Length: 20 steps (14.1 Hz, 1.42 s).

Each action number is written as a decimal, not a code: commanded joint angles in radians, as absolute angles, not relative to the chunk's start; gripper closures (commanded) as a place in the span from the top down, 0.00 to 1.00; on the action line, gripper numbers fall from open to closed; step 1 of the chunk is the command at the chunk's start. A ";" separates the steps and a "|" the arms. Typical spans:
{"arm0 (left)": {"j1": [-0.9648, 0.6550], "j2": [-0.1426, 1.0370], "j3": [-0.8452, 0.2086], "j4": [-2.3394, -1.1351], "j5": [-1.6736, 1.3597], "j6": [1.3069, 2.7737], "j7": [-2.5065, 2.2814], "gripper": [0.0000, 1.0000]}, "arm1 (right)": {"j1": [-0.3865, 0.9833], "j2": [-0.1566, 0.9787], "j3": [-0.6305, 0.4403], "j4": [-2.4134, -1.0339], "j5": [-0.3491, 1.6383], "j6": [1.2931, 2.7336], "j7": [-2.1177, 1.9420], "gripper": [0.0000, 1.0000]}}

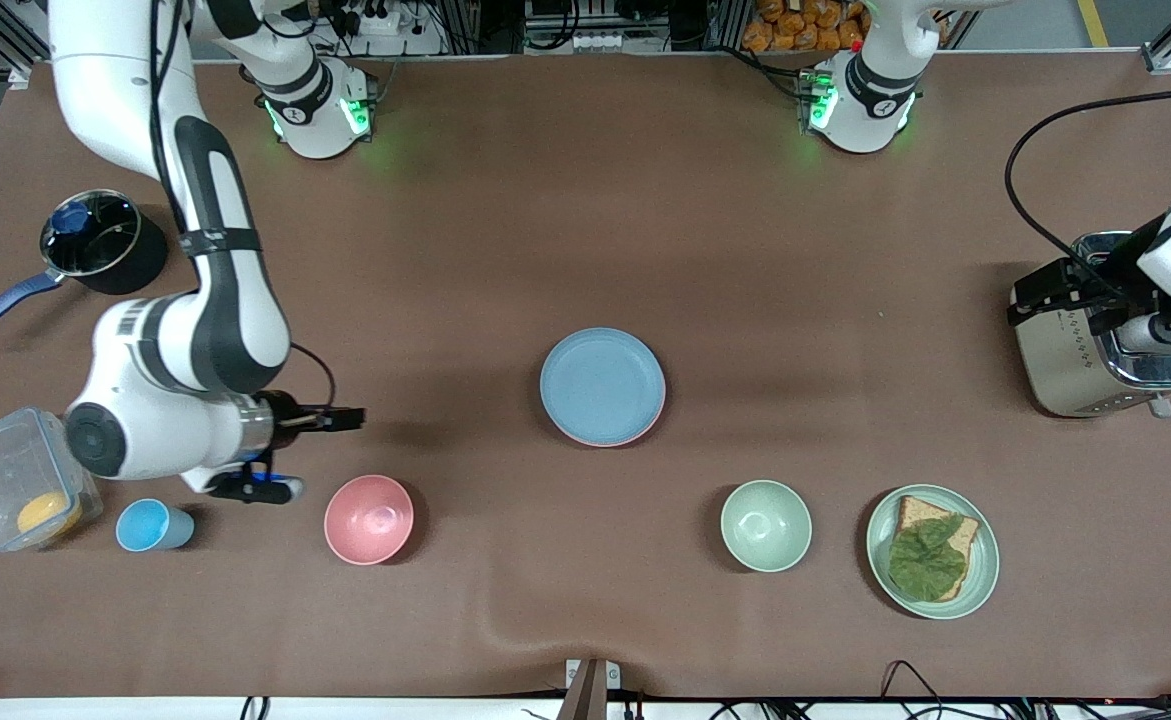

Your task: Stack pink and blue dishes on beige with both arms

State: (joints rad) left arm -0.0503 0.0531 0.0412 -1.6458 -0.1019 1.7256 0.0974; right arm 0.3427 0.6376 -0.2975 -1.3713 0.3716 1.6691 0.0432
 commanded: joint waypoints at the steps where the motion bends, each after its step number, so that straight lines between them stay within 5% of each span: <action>1: -0.101 -0.075 0.038 -1.770 -0.017 1.746 0.069 1.00 | 0.278 0.578 -0.290 -1.387 0.272 1.637 -0.049 1.00; 6: -0.075 -0.072 0.008 -1.772 0.005 1.744 0.083 1.00 | 0.151 0.468 -0.287 -1.419 0.177 1.647 -0.175 1.00; 10: -0.057 0.004 -0.003 -1.666 0.000 1.724 0.083 1.00 | 0.006 0.257 -0.069 -1.520 -0.086 1.655 -0.166 1.00; 14: 0.006 0.005 -0.066 -1.664 -0.002 1.701 0.090 1.00 | -0.040 0.088 -0.040 -1.589 -0.064 1.629 -0.167 1.00; 20: 0.006 0.018 -0.063 -1.651 -0.038 1.703 0.091 1.00 | -0.074 0.058 0.021 -1.528 -0.031 1.484 -0.069 1.00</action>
